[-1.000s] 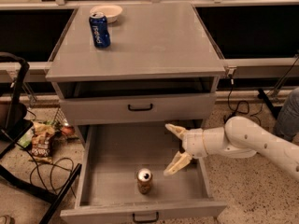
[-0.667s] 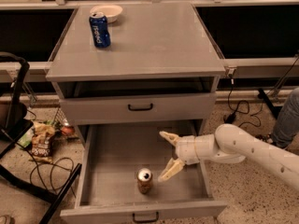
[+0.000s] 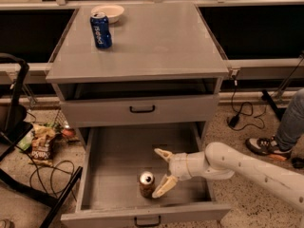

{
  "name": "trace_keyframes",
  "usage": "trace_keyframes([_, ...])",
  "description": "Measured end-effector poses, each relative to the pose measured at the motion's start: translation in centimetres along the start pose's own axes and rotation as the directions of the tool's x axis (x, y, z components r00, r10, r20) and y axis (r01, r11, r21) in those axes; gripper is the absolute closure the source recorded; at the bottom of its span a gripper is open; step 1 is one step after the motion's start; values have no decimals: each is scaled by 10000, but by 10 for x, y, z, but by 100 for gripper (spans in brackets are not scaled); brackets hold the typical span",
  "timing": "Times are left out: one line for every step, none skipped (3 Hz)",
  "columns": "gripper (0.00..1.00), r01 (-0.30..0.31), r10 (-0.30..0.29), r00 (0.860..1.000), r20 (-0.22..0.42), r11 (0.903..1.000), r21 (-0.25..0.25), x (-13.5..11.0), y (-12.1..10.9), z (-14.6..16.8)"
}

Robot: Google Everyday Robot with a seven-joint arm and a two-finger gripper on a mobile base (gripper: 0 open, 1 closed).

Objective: Pick orange can from middle drawer and place on counter

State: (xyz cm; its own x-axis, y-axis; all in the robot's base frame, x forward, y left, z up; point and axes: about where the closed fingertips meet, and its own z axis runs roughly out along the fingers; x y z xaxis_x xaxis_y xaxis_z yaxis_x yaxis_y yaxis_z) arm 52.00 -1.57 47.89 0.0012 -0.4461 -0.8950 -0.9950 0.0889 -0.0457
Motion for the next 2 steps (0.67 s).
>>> trace_keyframes([0,-340,340,9994,55,9994,-16,21,6,14])
trace_keyframes([18,-685,685,9974,215,9976,23,30,11,26])
